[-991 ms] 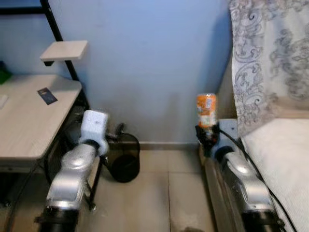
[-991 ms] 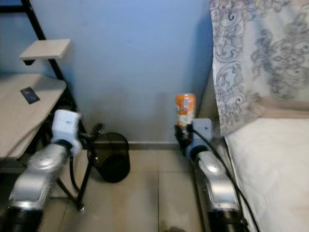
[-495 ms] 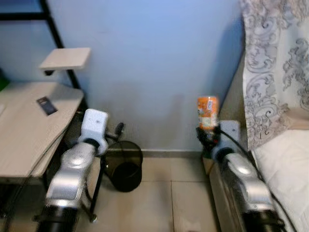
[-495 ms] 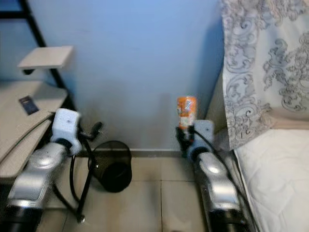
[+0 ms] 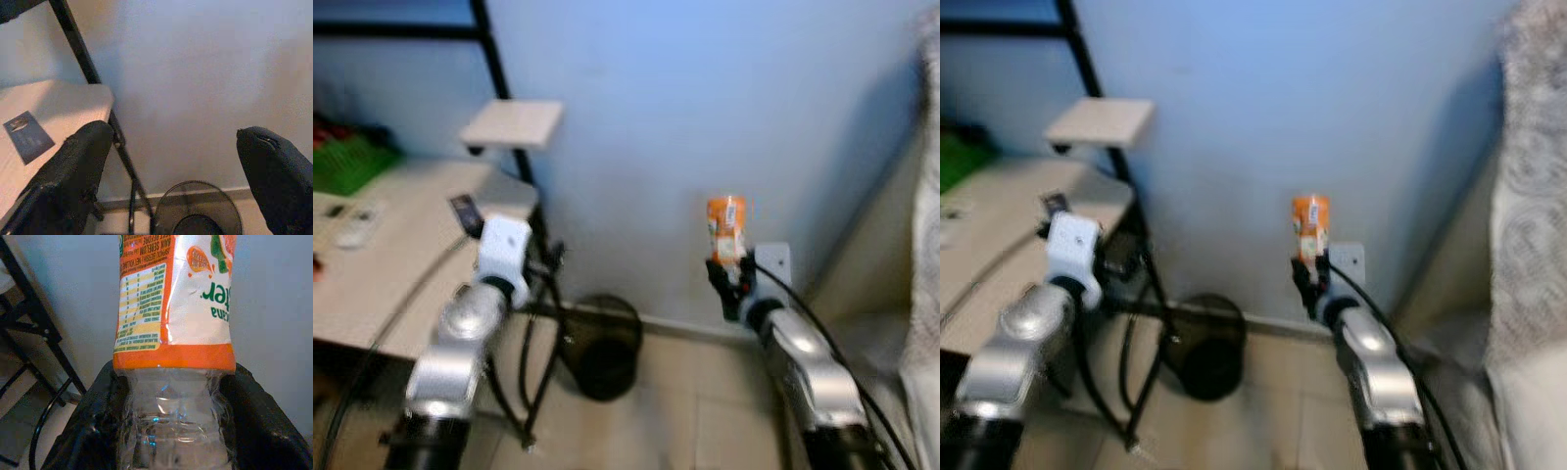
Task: Clean up the room
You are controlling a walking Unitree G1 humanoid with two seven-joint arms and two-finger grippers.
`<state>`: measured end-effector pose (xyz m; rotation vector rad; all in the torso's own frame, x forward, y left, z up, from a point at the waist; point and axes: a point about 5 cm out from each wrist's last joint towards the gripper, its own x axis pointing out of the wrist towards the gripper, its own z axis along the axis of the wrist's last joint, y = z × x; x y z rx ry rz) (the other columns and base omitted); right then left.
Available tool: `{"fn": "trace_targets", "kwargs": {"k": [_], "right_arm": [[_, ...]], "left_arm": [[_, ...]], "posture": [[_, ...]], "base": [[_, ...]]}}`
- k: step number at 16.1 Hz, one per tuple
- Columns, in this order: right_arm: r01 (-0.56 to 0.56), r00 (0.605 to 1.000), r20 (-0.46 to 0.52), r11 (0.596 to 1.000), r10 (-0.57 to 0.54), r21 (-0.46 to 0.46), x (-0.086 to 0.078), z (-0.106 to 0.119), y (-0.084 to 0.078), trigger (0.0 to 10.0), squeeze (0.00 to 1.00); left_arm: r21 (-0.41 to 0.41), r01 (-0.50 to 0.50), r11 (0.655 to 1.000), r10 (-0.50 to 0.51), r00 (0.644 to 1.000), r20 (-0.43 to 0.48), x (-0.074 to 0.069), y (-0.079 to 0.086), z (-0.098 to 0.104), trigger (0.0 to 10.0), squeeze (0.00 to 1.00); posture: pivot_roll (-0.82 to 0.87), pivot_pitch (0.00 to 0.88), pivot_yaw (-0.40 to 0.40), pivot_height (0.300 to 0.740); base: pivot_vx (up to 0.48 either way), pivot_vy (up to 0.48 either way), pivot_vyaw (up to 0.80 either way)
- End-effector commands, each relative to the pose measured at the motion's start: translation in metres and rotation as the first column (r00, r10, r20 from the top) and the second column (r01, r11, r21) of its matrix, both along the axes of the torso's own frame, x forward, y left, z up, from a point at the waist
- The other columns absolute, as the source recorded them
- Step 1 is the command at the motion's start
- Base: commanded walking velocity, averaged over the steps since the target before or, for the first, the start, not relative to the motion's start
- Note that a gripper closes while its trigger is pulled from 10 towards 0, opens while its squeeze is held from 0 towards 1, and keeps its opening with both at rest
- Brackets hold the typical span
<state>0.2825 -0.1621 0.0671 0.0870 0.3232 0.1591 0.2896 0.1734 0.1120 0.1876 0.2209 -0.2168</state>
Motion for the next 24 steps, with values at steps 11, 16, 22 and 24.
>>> {"fn": "trace_targets", "kwargs": {"k": [11,16,22,24], "right_arm": [[-0.068,0.998,-0.013,0.995,0.067,-0.078,0.000,0.002,0.001,10.0,0.00],[-0.124,0.990,-0.088,0.982,0.112,-0.143,-0.002,-0.005,-0.005,10.0,0.00],[-0.269,0.951,-0.228,0.926,0.211,-0.265,0.011,-0.016,-0.014,10.0,0.00],[-0.318,0.932,-0.264,0.907,0.247,-0.274,0.018,-0.022,-0.008,10.0,0.00]], "left_arm": [[0.004,0.015,1.000,-0.015,1.000,0.009,0.000,-0.001,0.004,10.0,0.05],[0.002,0.029,1.000,-0.029,1.000,-0.005,-0.002,-0.003,0.001,10.0,0.04],[0.096,0.193,0.976,-0.189,0.981,-0.049,-0.011,-0.011,-0.004,10.0,0.03],[0.126,0.267,0.955,-0.260,0.963,-0.066,-0.011,-0.013,-0.004,10.0,0.03]], "posture": [[-0.01,0.000,0.038,0.740],[-0.02,0.000,0.037,0.740],[0.00,0.000,0.015,0.740],[0.00,0.000,0.014,0.740]], "base": [[0.329,0.000,0.15],[0.330,0.000,0.32],[0.097,0.000,0.00],[0.000,0.000,0.00]]}}
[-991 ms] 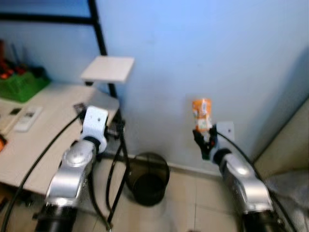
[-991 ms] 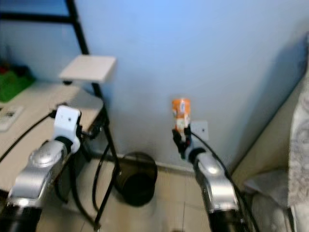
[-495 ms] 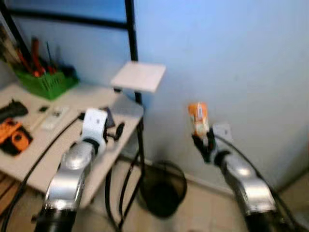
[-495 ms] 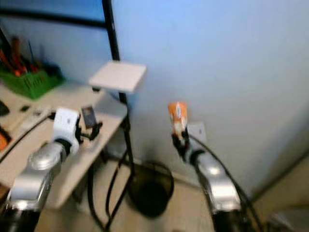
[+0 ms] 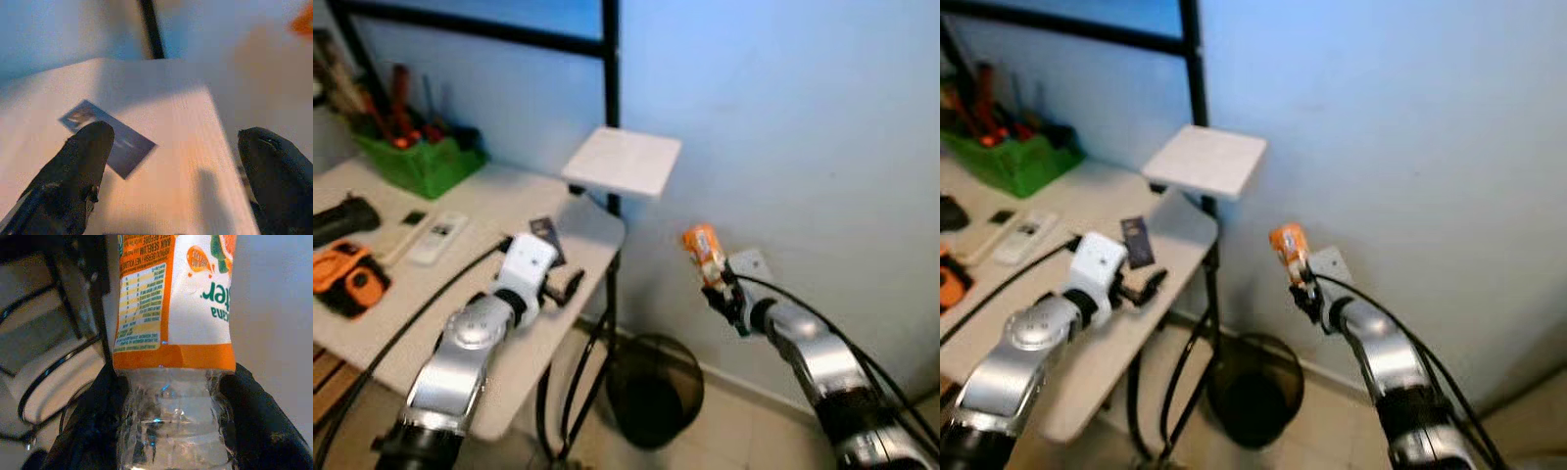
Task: Clean up the room
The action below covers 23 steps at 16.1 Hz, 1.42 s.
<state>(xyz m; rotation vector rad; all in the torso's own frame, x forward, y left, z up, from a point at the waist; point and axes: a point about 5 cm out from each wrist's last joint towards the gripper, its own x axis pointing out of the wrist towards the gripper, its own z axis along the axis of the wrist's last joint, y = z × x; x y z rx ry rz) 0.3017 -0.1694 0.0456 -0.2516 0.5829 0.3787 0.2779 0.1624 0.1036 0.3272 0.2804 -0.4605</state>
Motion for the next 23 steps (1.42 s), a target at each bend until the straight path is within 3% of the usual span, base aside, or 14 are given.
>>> {"fn": "trace_targets", "kwargs": {"k": [1,2,4,6,12,15,20,21,22,23], "right_arm": [[-0.022,0.999,-0.028,0.999,0.020,-0.041,0.004,-0.008,0.004,10.0,0.00],[-0.021,0.999,-0.040,0.998,0.019,-0.052,0.006,-0.011,0.006,10.0,0.00],[0.031,0.994,-0.106,0.995,-0.041,-0.098,0.012,-0.024,0.014,10.0,0.00],[0.064,0.987,-0.141,0.992,-0.078,-0.107,0.013,-0.030,0.017,10.0,0.00],[0.149,0.974,-0.171,0.988,-0.152,-0.029,0.019,-0.029,0.034,10.0,0.00],[0.172,0.969,-0.181,0.985,-0.167,0.011,0.021,-0.029,0.042,10.0,0.00],[0.164,0.971,-0.182,0.985,-0.154,0.044,0.021,-0.028,0.052,10.0,0.00],[0.171,0.971,-0.175,0.984,-0.160,0.048,0.022,-0.027,0.052,10.0,0.66],[0.187,0.970,-0.177,0.978,-0.169,0.091,0.023,-0.026,0.054,10.0,1.00],[0.192,0.969,-0.178,0.976,-0.172,0.103,0.023,-0.025,0.054,10.0,1.00]], "left_arm": [[0.036,0.118,0.992,-0.118,0.993,0.003,-0.001,-0.008,0.005,10.0,0.03],[0.046,0.157,0.987,-0.157,0.988,-0.004,-0.001,-0.010,0.005,10.0,0.03],[0.105,0.351,0.930,-0.348,0.936,-0.047,-0.005,-0.020,0.007,10.0,0.02],[0.145,0.437,0.888,-0.430,0.899,-0.080,-0.008,-0.021,0.006,10.0,0.03],[0.050,0.613,0.788,-0.599,0.784,-0.162,-0.024,-0.033,0.005,10.0,0.02],[0.101,0.595,0.798,-0.571,0.798,-0.193,-0.022,-0.027,-0.001,10.0,0.03],[0.109,0.596,0.796,-0.567,0.796,-0.211,-0.024,-0.028,-0.003,10.0,0.04],[0.113,0.594,0.796,-0.565,0.797,-0.214,-0.024,-0.027,-0.003,10.0,0.03],[0.116,0.590,0.799,-0.559,0.800,-0.218,-0.024,-0.024,-0.004,10.0,0.03],[0.115,0.591,0.799,-0.559,0.799,-0.222,-0.024,-0.024,-0.004,10.0,0.04]], "posture": [[0.00,0.000,0.011,0.740],[0.00,0.000,0.010,0.740],[0.01,0.000,0.008,0.740],[0.00,0.000,0.007,0.740],[0.02,0.000,-0.012,0.740],[0.03,0.000,-0.023,0.740],[0.03,0.000,-0.037,0.740],[0.03,0.000,-0.036,0.740],[0.03,0.000,-0.037,0.740],[0.03,0.000,-0.036,0.740]], "base": [[0.000,0.000,0.00],[0.000,0.000,0.00],[0.000,0.000,0.00],[0.000,0.000,0.00],[0.000,0.000,0.00],[0.000,0.000,0.00],[0.000,0.000,0.00],[0.000,0.000,0.00],[0.000,0.000,0.00],[0.000,0.000,0.00]]}}
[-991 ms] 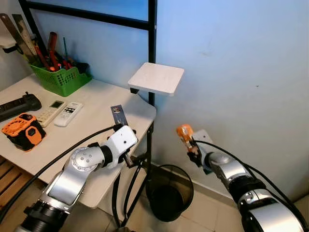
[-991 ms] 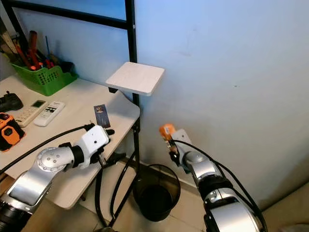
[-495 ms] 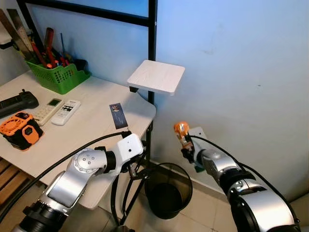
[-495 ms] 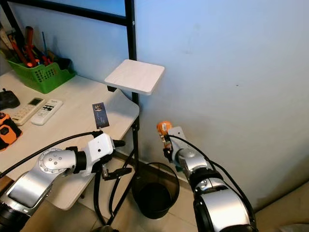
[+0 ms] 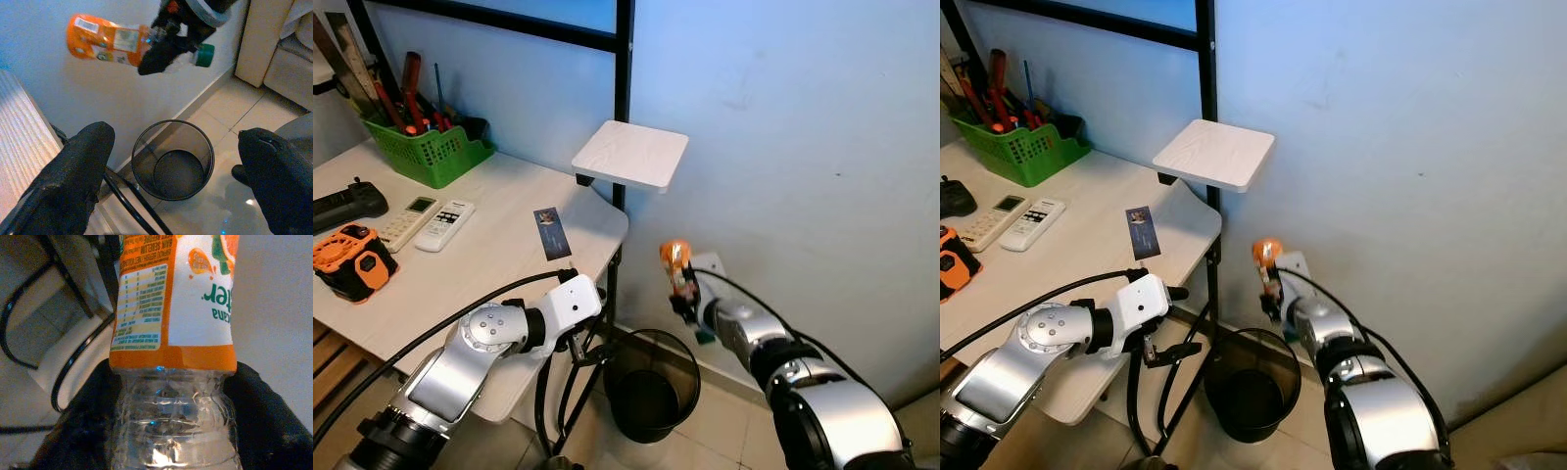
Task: Clean up the room
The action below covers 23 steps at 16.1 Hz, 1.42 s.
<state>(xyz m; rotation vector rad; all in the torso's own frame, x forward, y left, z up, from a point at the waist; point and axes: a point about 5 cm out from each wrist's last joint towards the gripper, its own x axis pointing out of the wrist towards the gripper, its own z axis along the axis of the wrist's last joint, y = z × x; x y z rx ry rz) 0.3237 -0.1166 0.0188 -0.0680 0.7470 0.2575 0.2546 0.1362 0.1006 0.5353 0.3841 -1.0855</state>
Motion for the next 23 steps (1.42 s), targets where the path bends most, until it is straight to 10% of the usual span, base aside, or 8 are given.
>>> {"fn": "trace_targets", "kwargs": {"k": [1,14,17,19,23], "right_arm": [[0.010,1.000,0.004,1.000,-0.011,0.024,0.001,0.001,0.002,10.0,1.00],[0.110,0.991,0.073,0.990,-0.116,0.088,0.001,0.001,-0.011,10.0,1.00],[0.145,0.959,0.224,0.980,-0.173,0.134,-0.003,0.010,-0.035,10.0,1.00],[0.254,0.910,0.319,0.964,-0.266,0.081,-0.035,0.007,-0.063,10.0,1.00],[0.430,0.828,0.348,0.896,-0.440,0.109,-0.060,0.008,-0.090,10.0,1.00]], "left_arm": [[0.025,-0.006,1.000,0.006,1.000,-0.001,-0.001,0.002,-0.001,10.0,0.03],[-0.028,-0.114,0.993,0.115,0.993,0.033,0.004,-0.001,-0.003,10.0,0.02],[-0.181,-0.411,0.894,0.423,0.905,0.035,0.011,0.000,-0.009,10.0,0.03],[-0.226,-0.546,0.807,0.559,0.829,-0.008,0.006,0.003,-0.020,10.0,0.03],[-0.155,-0.627,0.763,0.637,0.771,0.017,0.000,0.011,-0.028,10.0,0.02]], "posture": [[0.03,0.000,-0.034,0.740],[0.04,0.000,-0.058,0.740],[0.03,0.000,-0.050,0.740],[-0.01,0.000,-0.029,0.740],[-0.05,0.000,-0.014,0.740]], "base": [[0.000,0.000,0.00],[0.000,0.000,0.00],[0.000,0.000,0.00],[0.000,0.000,-0.77],[0.000,0.000,-0.77]]}}
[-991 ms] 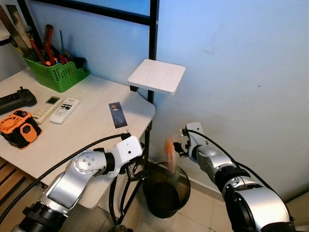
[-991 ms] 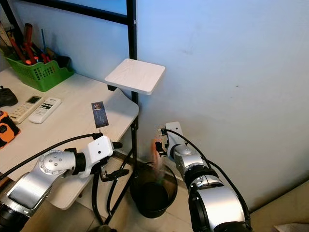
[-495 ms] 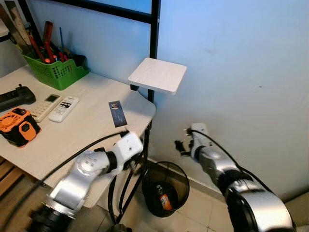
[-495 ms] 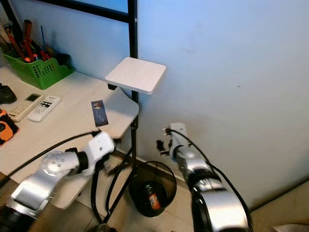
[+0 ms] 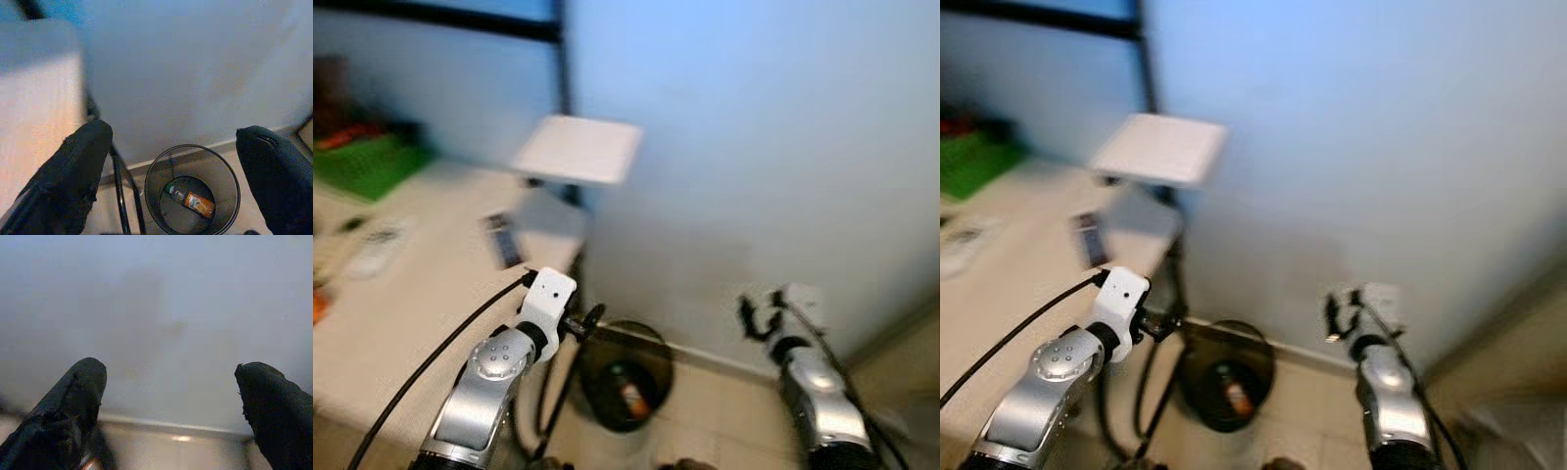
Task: Clean up the room
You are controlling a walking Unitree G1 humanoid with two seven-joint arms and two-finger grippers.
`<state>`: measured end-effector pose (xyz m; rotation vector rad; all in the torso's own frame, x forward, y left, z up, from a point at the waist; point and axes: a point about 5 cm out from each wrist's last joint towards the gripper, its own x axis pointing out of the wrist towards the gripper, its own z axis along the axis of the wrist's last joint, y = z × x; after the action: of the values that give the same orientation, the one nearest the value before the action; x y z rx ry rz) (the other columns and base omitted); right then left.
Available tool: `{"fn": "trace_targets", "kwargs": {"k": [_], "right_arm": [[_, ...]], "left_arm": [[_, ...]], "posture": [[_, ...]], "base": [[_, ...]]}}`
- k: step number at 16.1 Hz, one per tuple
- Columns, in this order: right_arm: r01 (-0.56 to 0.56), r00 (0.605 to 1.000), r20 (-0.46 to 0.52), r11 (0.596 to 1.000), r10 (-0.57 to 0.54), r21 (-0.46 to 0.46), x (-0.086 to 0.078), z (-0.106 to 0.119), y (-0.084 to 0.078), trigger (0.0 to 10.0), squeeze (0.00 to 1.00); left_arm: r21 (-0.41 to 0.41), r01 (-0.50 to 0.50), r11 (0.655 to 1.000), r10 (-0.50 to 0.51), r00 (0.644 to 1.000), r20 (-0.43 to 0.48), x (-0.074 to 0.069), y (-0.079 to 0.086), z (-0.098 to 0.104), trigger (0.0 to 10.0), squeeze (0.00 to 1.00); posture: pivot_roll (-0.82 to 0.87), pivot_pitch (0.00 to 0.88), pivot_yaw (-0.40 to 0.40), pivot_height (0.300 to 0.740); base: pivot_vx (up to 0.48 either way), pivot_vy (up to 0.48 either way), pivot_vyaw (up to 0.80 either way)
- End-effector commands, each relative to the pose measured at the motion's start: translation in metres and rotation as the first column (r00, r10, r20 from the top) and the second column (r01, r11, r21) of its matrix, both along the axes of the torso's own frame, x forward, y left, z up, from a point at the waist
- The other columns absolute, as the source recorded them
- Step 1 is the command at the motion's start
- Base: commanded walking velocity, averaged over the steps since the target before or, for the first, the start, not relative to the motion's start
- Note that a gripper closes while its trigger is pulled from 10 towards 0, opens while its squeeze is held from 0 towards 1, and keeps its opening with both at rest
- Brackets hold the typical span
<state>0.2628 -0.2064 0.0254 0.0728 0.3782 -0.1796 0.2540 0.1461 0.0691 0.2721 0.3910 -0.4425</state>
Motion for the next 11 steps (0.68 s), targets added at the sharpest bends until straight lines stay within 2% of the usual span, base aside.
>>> {"fn": "trace_targets", "kwargs": {"k": [1,4,5,8,9,11], "right_arm": [[0.043,0.999,0.016,0.999,-0.043,0.030,0.000,0.005,-0.002,10.0,1.00],[0.039,0.999,0.025,0.999,-0.039,0.019,-0.010,0.015,0.000,10.0,1.00],[0.017,1.000,0.015,1.000,-0.016,-0.011,-0.007,0.014,0.000,10.0,1.00],[-0.008,1.000,0.022,1.000,0.008,0.004,-0.003,0.018,0.006,10.0,1.00],[-0.013,1.000,0.013,1.000,0.013,0.012,-0.004,0.018,0.008,10.0,1.00],[-0.002,1.000,0.006,1.000,0.002,0.022,-0.006,0.017,0.007,10.0,1.00]], "left_arm": [[0.050,-0.007,0.999,0.007,1.000,0.015,0.000,0.005,0.002,10.0,0.02],[0.026,-0.030,0.999,0.029,0.999,0.025,-0.001,0.005,0.002,10.0,0.02],[0.026,-0.029,0.999,0.028,0.999,0.017,-0.004,0.002,-0.001,10.0,0.01],[0.036,-0.067,0.997,0.066,0.997,0.036,0.002,0.006,-0.003,10.0,0.01],[0.063,-0.077,0.995,0.074,0.996,0.054,0.004,0.010,-0.002,10.0,0.02],[0.063,-0.099,0.993,0.095,0.993,0.065,0.006,0.012,0.000,10.0,0.02]], "posture": [[-0.06,0.000,-0.004,0.740],[-0.08,0.000,0.006,0.740],[-0.06,0.000,-0.003,0.740],[-0.06,0.000,-0.007,0.740],[-0.06,0.000,0.001,0.740],[-0.07,0.000,0.005,0.740]], "base": [[0.000,0.000,-0.77],[0.000,0.000,-0.78],[0.000,0.000,-0.78],[0.000,0.000,-0.78],[0.000,0.000,-0.78],[0.000,0.000,-0.78]]}}
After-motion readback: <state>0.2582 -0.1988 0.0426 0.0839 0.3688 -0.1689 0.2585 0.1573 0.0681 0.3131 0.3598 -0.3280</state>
